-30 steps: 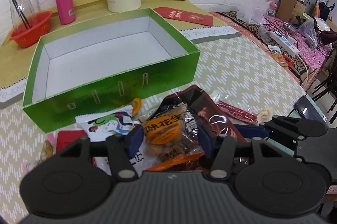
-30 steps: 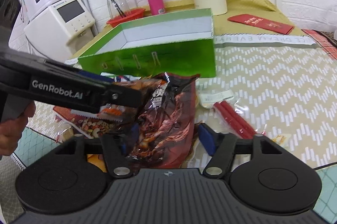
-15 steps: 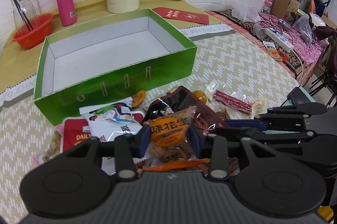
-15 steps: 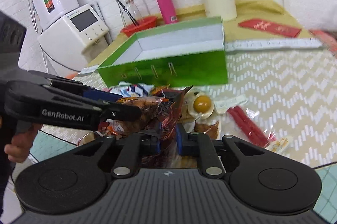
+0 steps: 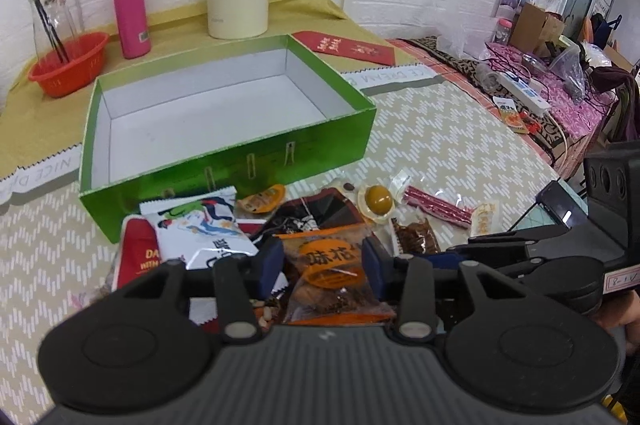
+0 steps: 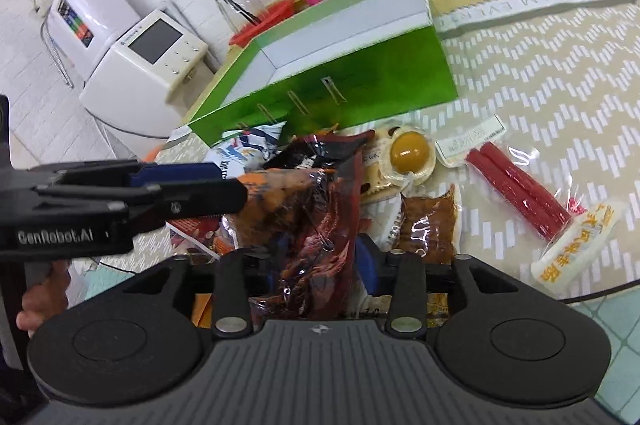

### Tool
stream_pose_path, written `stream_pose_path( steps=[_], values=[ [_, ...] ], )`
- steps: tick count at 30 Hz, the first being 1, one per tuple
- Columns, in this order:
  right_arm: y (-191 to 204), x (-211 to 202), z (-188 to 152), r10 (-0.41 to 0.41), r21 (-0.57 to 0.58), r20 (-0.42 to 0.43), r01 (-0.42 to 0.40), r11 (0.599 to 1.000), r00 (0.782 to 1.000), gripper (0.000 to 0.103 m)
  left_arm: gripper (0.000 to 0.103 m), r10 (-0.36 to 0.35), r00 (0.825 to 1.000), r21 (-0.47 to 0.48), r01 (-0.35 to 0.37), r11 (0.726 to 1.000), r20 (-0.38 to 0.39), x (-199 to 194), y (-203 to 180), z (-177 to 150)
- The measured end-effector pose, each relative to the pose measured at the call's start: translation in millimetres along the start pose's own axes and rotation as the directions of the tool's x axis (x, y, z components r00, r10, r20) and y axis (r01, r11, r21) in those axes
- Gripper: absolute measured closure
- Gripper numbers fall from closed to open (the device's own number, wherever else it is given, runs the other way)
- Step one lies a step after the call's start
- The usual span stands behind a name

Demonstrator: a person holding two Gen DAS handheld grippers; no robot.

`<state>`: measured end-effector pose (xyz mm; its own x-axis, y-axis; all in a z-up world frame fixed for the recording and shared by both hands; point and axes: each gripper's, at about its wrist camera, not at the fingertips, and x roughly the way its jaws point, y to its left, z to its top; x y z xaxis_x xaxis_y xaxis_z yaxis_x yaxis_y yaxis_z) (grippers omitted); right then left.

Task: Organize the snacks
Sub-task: 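Grasp the orange peanut bag with the left tool while the right tool grasps the brown jerky pouch, then lift the orange peanut bag with the left tool while the right tool lifts the jerky pouch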

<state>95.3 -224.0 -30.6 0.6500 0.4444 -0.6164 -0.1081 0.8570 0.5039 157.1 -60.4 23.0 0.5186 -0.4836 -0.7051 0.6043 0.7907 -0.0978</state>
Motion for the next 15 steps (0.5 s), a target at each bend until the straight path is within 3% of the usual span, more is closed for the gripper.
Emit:
stream_pose_path(
  steps=[1, 3, 5, 6, 7, 9, 13, 15],
  values=[
    [0.9, 3.3, 0.7, -0.016, -0.008, -0.009, 0.016, 1.000, 1.000, 0.017, 0.062, 0.008, 1.000, 0.004, -0.008, 1.000, -0.003, 0.5, -0.2, 0.3],
    [0.2, 12.4, 0.8, -0.023, -0.005, -0.030, 0.023, 1.000, 0.999, 0.020, 0.060, 0.007, 1.000, 0.018, -0.006, 1.000, -0.030, 4.7, -2.2, -2.4],
    [0.2, 15.9, -0.4, -0.009, -0.011, 0.001, 0.009, 1.000, 1.000, 0.020, 0.055, -0.002, 0.999, 0.027, 0.003, 1.000, -0.041, 5.0, -4.2, -8.5],
    [0.1, 16.6, 0.2, -0.018, -0.017, 0.004, 0.018, 1.000, 1.000, 0.038, 0.054, -0.007, 0.999, 0.032, 0.008, 0.999, -0.041, 3.8, -4.3, -11.0],
    [1.1, 15.1, 0.4, -0.041, -0.025, 0.002, 0.041, 0.999, 0.999, 0.049, 0.049, -0.004, 0.999, 0.034, 0.006, 0.999, -0.042, 3.1, -3.6, -12.6],
    [6.5, 2.7, 0.0, -0.016, -0.076, 0.028, 0.018, 0.997, 0.999, 0.079, 0.046, 0.003, 0.999, 0.027, -0.002, 1.000, -0.037, 1.7, 0.7, -14.0],
    [14.4, -1.6, 1.3, -0.003, -0.146, 0.020, 0.006, 0.989, 1.000, 0.076, 0.046, -0.022, 0.998, -0.019, 0.021, 1.000, -0.055, 10.1, 6.9, -8.6],
    [10.3, 8.9, 0.5, -0.019, -0.133, -0.010, 0.018, 0.991, 1.000, 0.066, 0.052, -0.016, 0.997, 0.006, 0.017, 1.000, -0.076, 16.1, 2.5, -10.8]
  ],
)
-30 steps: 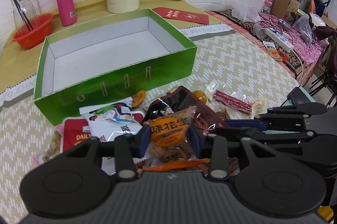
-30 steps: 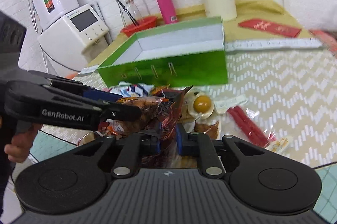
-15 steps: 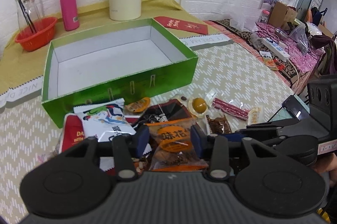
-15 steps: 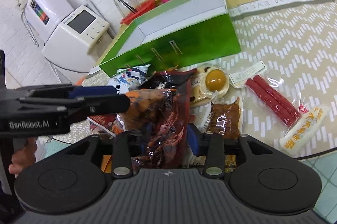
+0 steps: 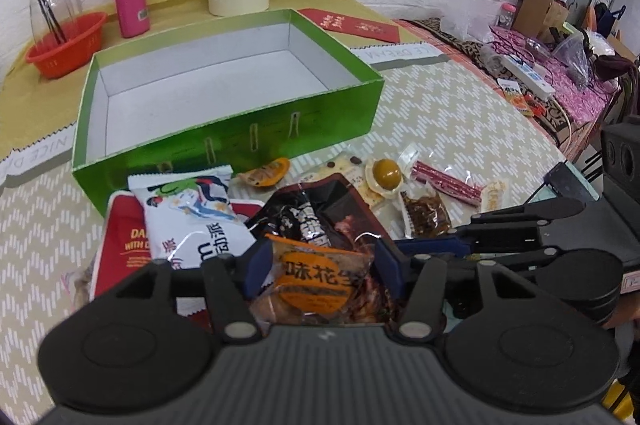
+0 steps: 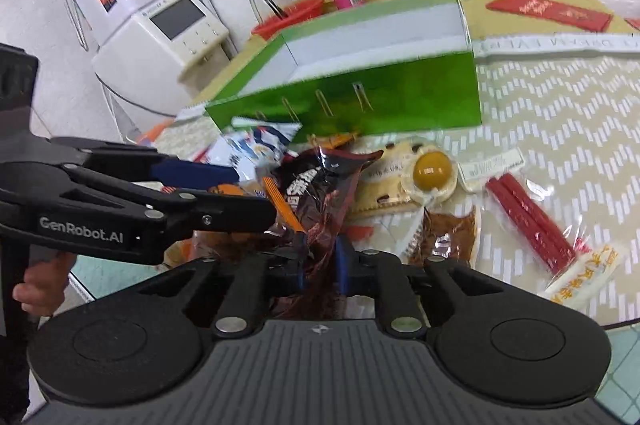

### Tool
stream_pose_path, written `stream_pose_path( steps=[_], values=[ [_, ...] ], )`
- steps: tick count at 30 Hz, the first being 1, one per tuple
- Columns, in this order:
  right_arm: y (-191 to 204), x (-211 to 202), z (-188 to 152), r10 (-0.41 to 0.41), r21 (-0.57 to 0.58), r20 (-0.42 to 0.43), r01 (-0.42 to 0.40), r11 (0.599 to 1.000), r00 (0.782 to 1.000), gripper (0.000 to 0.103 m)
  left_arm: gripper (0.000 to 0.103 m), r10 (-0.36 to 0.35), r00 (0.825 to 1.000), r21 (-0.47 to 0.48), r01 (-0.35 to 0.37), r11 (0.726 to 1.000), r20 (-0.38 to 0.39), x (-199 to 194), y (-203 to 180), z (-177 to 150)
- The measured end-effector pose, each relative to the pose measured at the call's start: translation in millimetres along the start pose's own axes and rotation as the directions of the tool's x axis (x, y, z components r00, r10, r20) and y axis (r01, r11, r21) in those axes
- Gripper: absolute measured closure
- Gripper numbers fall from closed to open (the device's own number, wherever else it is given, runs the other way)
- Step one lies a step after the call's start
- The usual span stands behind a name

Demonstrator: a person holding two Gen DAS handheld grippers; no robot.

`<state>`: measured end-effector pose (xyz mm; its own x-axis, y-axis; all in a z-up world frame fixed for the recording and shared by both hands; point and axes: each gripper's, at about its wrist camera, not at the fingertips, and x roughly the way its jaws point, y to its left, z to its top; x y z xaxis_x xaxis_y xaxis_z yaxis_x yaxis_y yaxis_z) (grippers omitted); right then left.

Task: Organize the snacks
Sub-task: 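Lift the orange peanut bag with the left tool while the right tool lifts the jerky pouch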

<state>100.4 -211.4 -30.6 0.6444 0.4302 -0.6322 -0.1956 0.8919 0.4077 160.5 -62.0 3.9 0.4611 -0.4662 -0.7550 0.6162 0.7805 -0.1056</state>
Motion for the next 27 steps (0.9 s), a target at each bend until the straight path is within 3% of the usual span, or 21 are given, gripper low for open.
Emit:
stream_pose_path(
  steps=[2, 4, 7, 9, 12, 13, 14, 15, 16, 18, 21, 22, 23, 27],
  values=[
    [-9.0, 7.5, -5.1, 0.005, 0.048, -0.003, -0.005, 0.999, 1.000, 0.066, 0.068, -0.002, 1.000, 0.010, 0.002, 1.000, -0.005, -0.7, -2.8, -2.8],
    [-17.2, 6.9, -7.6, 0.036, 0.088, 0.017, -0.037, 0.995, 0.999, 0.066, 0.077, 0.017, 1.000, 0.028, -0.018, 0.999, 0.005, -8.3, -3.0, -3.6],
    [-23.9, 6.5, -8.0, 0.076, 0.130, 0.027, -0.079, 0.988, 0.997, 0.057, 0.087, 0.006, 1.000, 0.015, -0.006, 1.000, 0.008, -23.5, 2.7, -6.2],
    [-22.8, 5.9, -8.1, 0.087, 0.123, 0.031, -0.090, 0.988, 0.996, 0.044, 0.097, 0.014, 1.000, 0.016, -0.014, 1.000, 0.016, -36.0, 4.8, -11.1],
    [-16.4, 7.1, -9.3, 0.096, 0.093, 0.042, -0.100, 0.991, 0.994, 0.028, 0.095, 0.020, 0.999, 0.040, -0.021, 0.999, 0.035, -45.8, -0.5, -18.4],
    [-13.1, 9.1, -8.9, 0.086, 0.080, 0.048, -0.090, 0.993, 0.995, 0.028, 0.087, 0.021, 0.999, 0.047, -0.023, 0.999, 0.035, -44.2, -3.4, -19.9],
    [-9.8, 10.7, -8.1, 0.072, 0.066, 0.051, -0.075, 0.995, 0.996, 0.027, 0.060, 0.034, 0.999, 0.063, -0.036, 0.997, 0.026, -40.5, -6.7, -21.4],
    [-6.6, 12.5, -6.5, 0.063, 0.057, 0.053, -0.066, 0.996, 0.997, 0.024, 0.045, 0.049, 0.999, 0.086, -0.051, 0.995, 0.022, -36.9, -10.0, -22.8],
    [-5.7, 13.0, -5.9, 0.062, 0.054, 0.052, -0.065, 0.996, 0.997, 0.024, 0.037, 0.076, 0.997, 0.108, -0.079, 0.991, 0.032, -33.4, -13.3, -24.7],
    [-5.8, 12.3, -6.5, 0.064, 0.049, 0.051, -0.066, 0.997, 0.997, 0.024, 0.037, 0.128, 0.991, 0.150, -0.132, 0.980, 0.037, -25.0, -17.0, -27.2],
    [-10.7, 10.1, -8.4, 0.070, 0.055, 0.046, -0.073, 0.996, 0.996, 0.024, 0.037, 0.101, 0.995, 0.133, -0.099, 0.986, -0.004, -8.6, -10.7, -26.7],
    [-12.0, 9.3, -8.7, 0.067, 0.060, 0.046, -0.070, 0.996, 0.997, 0.024, 0.041, 0.095, 0.995, 0.120, -0.093, 0.988, -0.014, -3.5, -8.3, -26.5],
    [-12.7, 8.6, -8.9, 0.059, 0.066, 0.046, -0.062, 0.996, 0.997, 0.024, 0.058, 0.085, 0.996, 0.110, -0.082, 0.991, -0.030, 1.7, -6.0, -27.0],
    [-15.7, 7.1, -10.3, 0.065, 0.080, 0.039, -0.068, 0.994, 0.997, 0.024, 0.064, 0.061, 0.998, 0.082, -0.059, 0.995, -0.029, 2.1, -0.6, -28.5]
  ],
)
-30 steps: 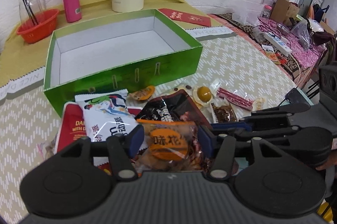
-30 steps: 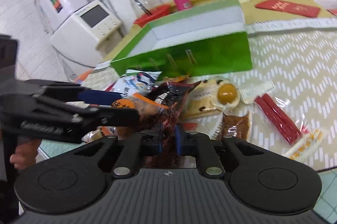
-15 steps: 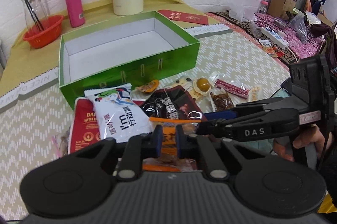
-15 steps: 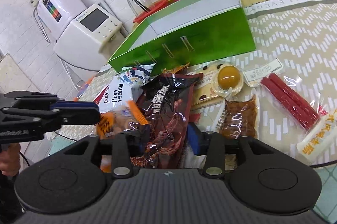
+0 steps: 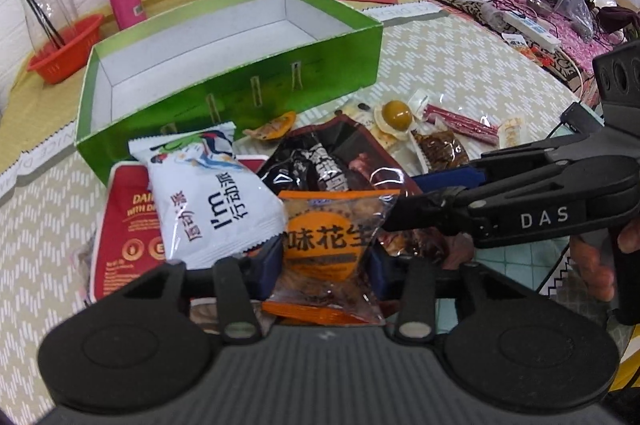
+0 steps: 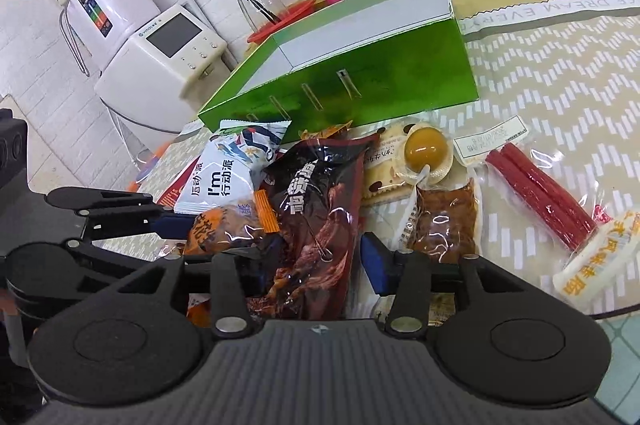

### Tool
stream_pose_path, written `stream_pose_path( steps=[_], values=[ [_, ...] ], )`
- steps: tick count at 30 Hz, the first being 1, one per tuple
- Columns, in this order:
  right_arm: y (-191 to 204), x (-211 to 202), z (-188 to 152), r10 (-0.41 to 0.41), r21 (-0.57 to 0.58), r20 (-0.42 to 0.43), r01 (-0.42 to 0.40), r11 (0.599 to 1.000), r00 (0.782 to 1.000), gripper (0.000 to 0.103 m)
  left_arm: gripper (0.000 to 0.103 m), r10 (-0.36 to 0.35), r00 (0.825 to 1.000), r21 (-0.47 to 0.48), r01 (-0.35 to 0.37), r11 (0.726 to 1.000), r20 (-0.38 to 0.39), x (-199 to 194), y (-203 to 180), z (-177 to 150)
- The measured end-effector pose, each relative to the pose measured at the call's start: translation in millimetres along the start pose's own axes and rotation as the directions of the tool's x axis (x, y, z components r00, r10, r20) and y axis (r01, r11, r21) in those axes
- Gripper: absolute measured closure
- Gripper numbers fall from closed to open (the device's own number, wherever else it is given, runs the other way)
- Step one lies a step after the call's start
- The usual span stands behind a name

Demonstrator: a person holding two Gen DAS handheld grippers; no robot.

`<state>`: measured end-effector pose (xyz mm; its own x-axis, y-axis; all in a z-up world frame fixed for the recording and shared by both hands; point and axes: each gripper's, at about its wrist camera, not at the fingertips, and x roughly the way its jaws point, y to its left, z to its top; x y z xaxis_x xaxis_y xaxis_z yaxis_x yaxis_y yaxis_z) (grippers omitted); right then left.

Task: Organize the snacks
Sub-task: 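Lift the orange peanut bag with the left tool while the right tool lifts the jerky pouch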

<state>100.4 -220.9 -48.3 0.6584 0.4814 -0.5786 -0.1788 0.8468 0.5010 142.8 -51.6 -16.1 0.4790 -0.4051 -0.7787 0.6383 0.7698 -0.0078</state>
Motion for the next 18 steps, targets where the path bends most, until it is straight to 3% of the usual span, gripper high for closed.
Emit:
stream_pose_path(
  steps=[3, 6, 10, 11, 12, 13, 15, 17, 18],
  values=[
    [1.8, -0.3, -0.2, -0.005, -0.001, -0.003, 0.005, 1.000, 1.000, 0.024, 0.065, -0.034, 0.998, -0.071, 0.038, 0.997, 0.045, -20.5, 12.1, -2.9],
    [2.9, 2.7, 0.6, -0.003, -0.008, 0.001, 0.003, 1.000, 1.000, 0.022, 0.066, -0.019, 0.995, -0.113, 0.029, 0.993, 0.094, -46.9, 24.7, -10.4],
    [7.6, 16.1, 4.3, 0.000, -0.018, 0.021, 0.001, 1.000, 1.000, 0.021, 0.066, 0.026, 0.995, -0.153, -0.010, 0.988, 0.101, -59.0, 38.6, -20.2],
    [9.7, 18.4, 5.7, -0.019, -0.034, 0.017, 0.019, 0.999, 1.000, 0.046, 0.066, 0.034, 0.995, -0.163, -0.018, 0.986, 0.095, -58.3, 41.8, -22.4],
    [11.7, 18.9, 7.1, -0.031, -0.045, 0.010, 0.032, 0.998, 0.999, 0.050, 0.066, 0.037, 0.996, -0.174, -0.021, 0.984, 0.087, -57.0, 44.7, -23.6],
    [11.5, 14.5, 8.5, -0.012, -0.038, 0.023, 0.013, 0.999, 1.000, 0.060, 0.066, 0.038, 0.996, -0.182, -0.023, 0.983, 0.083, -56.0, 47.1, -25.4],
    [13.2, 2.3, 11.0, 0.043, -0.030, 0.055, -0.041, 0.999, 0.998, 0.069, 0.066, 0.036, 0.996, -0.191, -0.020, 0.981, 0.077, -53.7, 51.8, -28.6],
    [18.7, -3.1, 14.0, 0.052, -0.049, 0.069, -0.049, 0.998, 0.996, 0.066, 0.066, 0.020, 0.997, -0.197, -0.005, 0.980, 0.076, -50.1, 53.3, -29.2],
    [21.2, -1.0, 15.0, 0.044, -0.062, 0.061, -0.041, 0.997, 0.997, 0.053, 0.066, 0.011, 0.997, -0.198, 0.004, 0.980, 0.077, -48.6, 52.7, -29.0]
  ],
)
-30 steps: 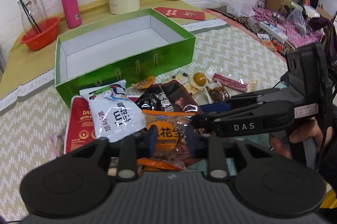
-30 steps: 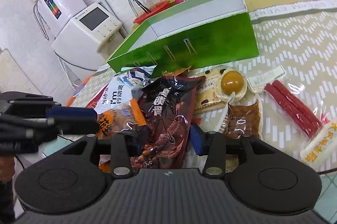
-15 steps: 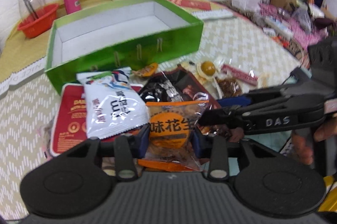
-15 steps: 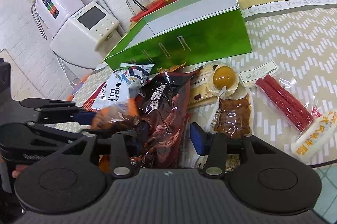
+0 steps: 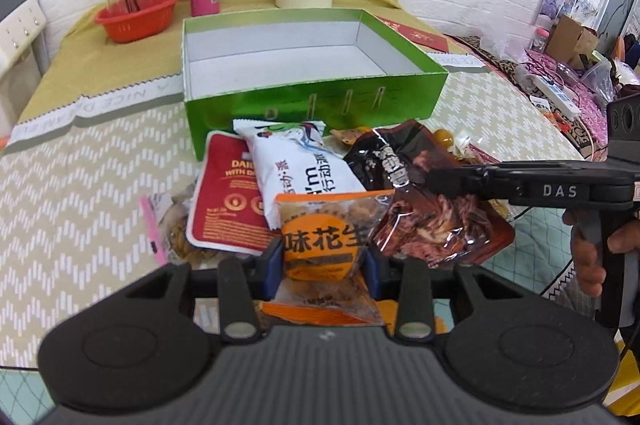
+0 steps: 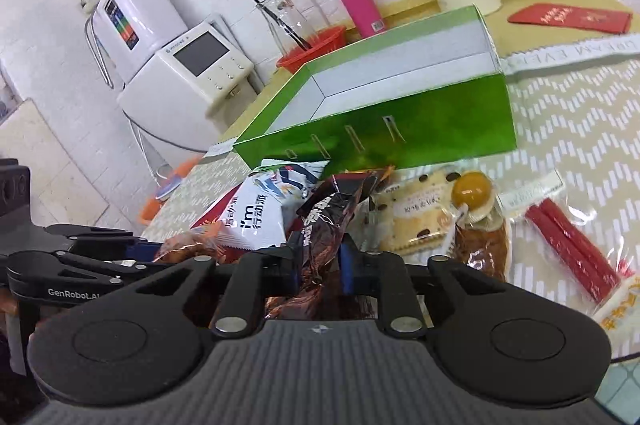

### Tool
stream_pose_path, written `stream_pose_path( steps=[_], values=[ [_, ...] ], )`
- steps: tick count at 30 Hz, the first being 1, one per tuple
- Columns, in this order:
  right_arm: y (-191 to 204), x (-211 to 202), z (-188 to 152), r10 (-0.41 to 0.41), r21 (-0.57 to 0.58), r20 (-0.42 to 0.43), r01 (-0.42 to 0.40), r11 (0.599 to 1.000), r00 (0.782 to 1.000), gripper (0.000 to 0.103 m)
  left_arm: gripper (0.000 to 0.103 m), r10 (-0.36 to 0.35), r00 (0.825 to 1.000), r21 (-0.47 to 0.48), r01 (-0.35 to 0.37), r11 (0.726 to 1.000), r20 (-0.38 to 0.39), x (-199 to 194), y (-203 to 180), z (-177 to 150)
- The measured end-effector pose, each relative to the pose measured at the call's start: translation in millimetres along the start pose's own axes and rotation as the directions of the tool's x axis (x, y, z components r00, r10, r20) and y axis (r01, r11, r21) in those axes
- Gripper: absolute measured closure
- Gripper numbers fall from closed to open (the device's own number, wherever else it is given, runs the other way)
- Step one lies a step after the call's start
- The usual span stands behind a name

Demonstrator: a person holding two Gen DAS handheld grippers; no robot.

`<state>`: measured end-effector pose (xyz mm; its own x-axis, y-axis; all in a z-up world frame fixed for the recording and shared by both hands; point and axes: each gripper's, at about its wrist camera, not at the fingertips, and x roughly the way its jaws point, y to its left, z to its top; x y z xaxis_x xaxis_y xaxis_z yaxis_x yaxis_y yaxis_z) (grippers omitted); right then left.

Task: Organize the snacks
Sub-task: 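Lift the orange peanut bag with the left tool while the right tool lifts the jerky pouch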

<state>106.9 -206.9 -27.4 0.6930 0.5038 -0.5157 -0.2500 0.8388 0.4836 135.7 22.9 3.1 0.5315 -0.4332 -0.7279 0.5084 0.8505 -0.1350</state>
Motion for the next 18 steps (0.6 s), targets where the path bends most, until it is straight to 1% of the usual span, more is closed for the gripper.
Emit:
stream_pose_path(
  steps=[2, 3, 4, 5, 6, 7, 8, 9, 10, 11, 12, 14, 18],
  values=[
    [2.2, 9.3, -0.8, -0.038, -0.007, -0.030, 0.038, 0.999, 0.999, 0.044, 0.066, -0.017, 1.000, 0.007, 0.017, 1.000, 0.002, 2.4, -3.3, -1.8],
    [1.8, 14.4, -2.2, -0.043, -0.005, -0.044, 0.043, 0.999, 0.998, 0.037, 0.066, -0.023, 1.000, 0.010, 0.023, 1.000, 0.002, 3.3, -4.3, -2.6],
    [0.6, 18.9, -4.5, -0.048, 0.004, -0.053, 0.048, 0.999, 0.997, 0.032, 0.066, -0.027, 1.000, 0.012, 0.027, 1.000, 0.001, 4.1, -5.3, -3.0],
    [-0.8, 23.6, -7.1, -0.058, 0.014, -0.062, 0.059, 0.998, 0.996, 0.022, 0.066, -0.030, 1.000, 0.012, 0.030, 0.999, 0.001, 4.6, -5.9, -3.3],
    [-1.4, 26.7, -9.7, -0.067, 0.018, -0.061, 0.068, 0.998, 0.996, 0.023, 0.066, -0.032, 0.999, 0.010, 0.032, 0.999, 0.001, 5.2, -5.8, -3.4],
    [0.0, 26.9, -10.9, -0.087, 0.008, -0.045, 0.088, 0.996, 0.995, 0.034, 0.066, -0.031, 1.000, 0.008, 0.031, 1.000, 0.000, 5.2, -6.0, -3.5],
    [1.8, 26.6, -9.8, -0.104, -0.009, -0.045, 0.104, 0.995, 0.994, 0.051, 0.066, -0.028, 1.000, 0.006, 0.028, 1.000, 0.000, 4.3, -7.5, -3.3],
    [1.2, 23.8, -8.2, -0.088, 0.009, -0.043, 0.088, 0.996, 0.995, 0.060, 0.066, -0.028, 1.000, 0.005, 0.028, 1.000, 0.003, 2.7, -7.5, -2.3],
    [1.2, 18.5, -6.4, -0.061, 0.032, -0.032, 0.062, 0.998, 0.998, 0.067, 0.066, -0.028, 1.000, 0.005, 0.028, 1.000, 0.010, -0.9, -7.7, -1.7],
    [3.6, 12.1, -4.3, -0.050, 0.028, -0.018, 0.051, 0.998, 0.999, 0.072, 0.066, -0.026, 0.999, 0.005, 0.026, 1.000, 0.021, -5.4, -7.3, -0.3],
    [8.0, 4.8, -2.3, -0.059, 0.002, -0.001, 0.059, 0.998, 0.998, 0.074, 0.066, -0.022, 0.999, 0.005, 0.022, 1.000, 0.033, -10.1, -7.0, 1.7],
    [19.9, -7.2, 4.3, -0.092, -0.065, 0.029, 0.093, 0.994, 0.995, 0.075, 0.066, -0.007, 0.998, 0.008, 0.007, 1.000, 0.060, -19.9, -6.7, 8.6],
    [32.9, -27.2, 20.5, -0.087, -0.113, 0.068, 0.094, 0.989, 0.994, 0.075, 0.066, 0.016, 0.993, 0.017, -0.018, 1.000, 0.116, -36.4, -6.6, 28.2]
  ],
)
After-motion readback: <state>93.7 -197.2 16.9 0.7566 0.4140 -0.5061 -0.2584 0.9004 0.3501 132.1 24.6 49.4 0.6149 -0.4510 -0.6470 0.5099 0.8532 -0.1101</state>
